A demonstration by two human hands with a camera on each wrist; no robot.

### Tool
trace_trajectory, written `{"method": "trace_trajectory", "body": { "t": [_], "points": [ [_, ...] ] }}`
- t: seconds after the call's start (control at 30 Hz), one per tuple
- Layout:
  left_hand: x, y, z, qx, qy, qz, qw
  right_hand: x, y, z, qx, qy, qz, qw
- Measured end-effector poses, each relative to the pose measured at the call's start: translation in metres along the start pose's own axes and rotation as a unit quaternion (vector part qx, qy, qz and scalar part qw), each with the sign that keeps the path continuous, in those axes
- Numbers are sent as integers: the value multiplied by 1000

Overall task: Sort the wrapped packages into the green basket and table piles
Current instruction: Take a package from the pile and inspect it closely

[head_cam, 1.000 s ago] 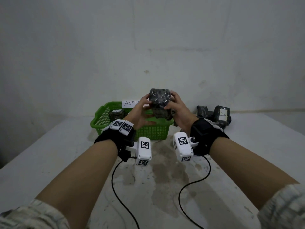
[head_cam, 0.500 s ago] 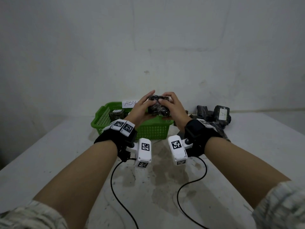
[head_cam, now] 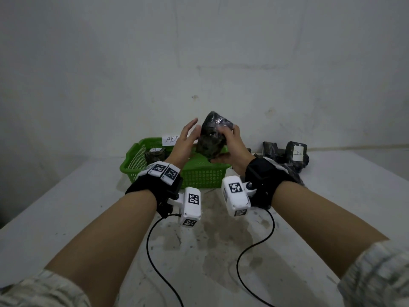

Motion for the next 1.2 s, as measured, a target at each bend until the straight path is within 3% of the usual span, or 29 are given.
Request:
{"method": "trace_trajectory", "body": {
  "t": [0.13, 0.2, 0.3, 0.43, 0.6, 0.8, 1.2],
  "points": [
    [-9, -7, 3, -24, -10, 27, 999, 9, 0, -4, -47, 115, -16, 992],
    [-16, -5, 2, -52, -23, 27, 998, 5, 2, -8, -86, 125, -39, 988],
    [-29, -8, 5, -63, -40, 34, 997, -4, 6, -11, -108, 102, -75, 986],
    [-33, -16, 5, -13, -82, 22, 996, 8, -5, 2, -50, 90, -135, 986],
    [-25, -7, 6, -37, -62, 49, 996, 5, -2, 8, -31, 29, -147, 988],
    [-18, -4, 9, -23, -54, -27, 998, 8, 8, -2, -107, 98, -90, 985],
    [-8, 4, 10, -7, -36, -60, 998, -9, 0, 1, -20, -31, -144, 989]
  ]
}}
Point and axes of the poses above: each hand's wrist, its own z-axis towards the middle knuckle, its own y-axis out of the palm, x = y × z, the point moved 9 cm from there along z, towards the middle knuckle
